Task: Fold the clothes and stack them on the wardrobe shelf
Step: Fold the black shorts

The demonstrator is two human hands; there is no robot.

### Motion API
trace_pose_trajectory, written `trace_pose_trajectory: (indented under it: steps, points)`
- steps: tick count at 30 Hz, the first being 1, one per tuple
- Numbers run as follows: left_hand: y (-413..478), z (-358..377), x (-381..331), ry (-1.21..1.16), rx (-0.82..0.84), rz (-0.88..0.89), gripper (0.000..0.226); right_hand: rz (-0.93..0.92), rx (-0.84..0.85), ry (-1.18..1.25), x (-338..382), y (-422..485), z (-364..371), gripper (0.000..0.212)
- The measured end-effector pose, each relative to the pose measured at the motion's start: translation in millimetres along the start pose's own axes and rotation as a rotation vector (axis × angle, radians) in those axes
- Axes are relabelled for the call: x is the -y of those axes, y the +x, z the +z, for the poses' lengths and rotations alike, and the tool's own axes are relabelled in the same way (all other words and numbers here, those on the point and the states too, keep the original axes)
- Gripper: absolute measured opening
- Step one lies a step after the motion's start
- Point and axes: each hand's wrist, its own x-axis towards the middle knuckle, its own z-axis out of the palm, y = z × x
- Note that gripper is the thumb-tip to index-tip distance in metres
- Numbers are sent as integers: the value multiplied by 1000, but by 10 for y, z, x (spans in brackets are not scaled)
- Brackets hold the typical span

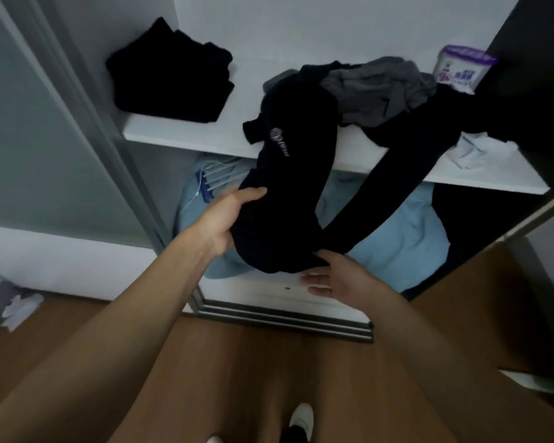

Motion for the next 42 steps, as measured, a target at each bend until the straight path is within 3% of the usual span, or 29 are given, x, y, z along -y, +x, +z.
trace_pose_trajectory:
  steps: [3,5,7,10,12,14,15,18,21,26,29,37,42]
  points:
    - [-333,-474,106,206,72,-39,13,100,16,-611,-129,-82,210,57]
    - [-550,-856,209,375,125,-129,12,106,17,-852,-133,-150,388,54]
    - [-754,-1224,314,522,164,-226,11,47,-2,-942,-82,-235,582,39]
    - [-1021,-1607,388,631,166,-345,30,-197,-97,-826,49,-385,892,17]
    - [-1137,-1734,389,714,200,-363,38,-340,-100,-759,116,-461,1141,13]
    - [-1217,-1769,373,762,212,-314,19,-423,-2,-774,97,-501,1408,15]
    - [-1247,-1769,361,781,227,-279,17,-443,79,-820,54,-510,1536,26]
    - [-1338,-1711,324,882,315,-183,35,-421,335,-1049,-152,-496,1827,64]
    - [-1402,-1636,282,882,361,-114,37,-467,417,-1117,-353,-435,2002,74]
    - [-1380,-1519,213,841,358,24,36,-415,416,-930,-570,-466,2025,29]
    - [-1323,-1408,132,764,330,116,28,-360,412,-822,-659,-522,1906,34]
    - [-1214,-1118,148,892,357,188,38,-379,367,-426,-647,-627,1520,34]
    - [-1094,-975,195,997,322,156,34,-466,258,-669,-628,-691,1212,23]
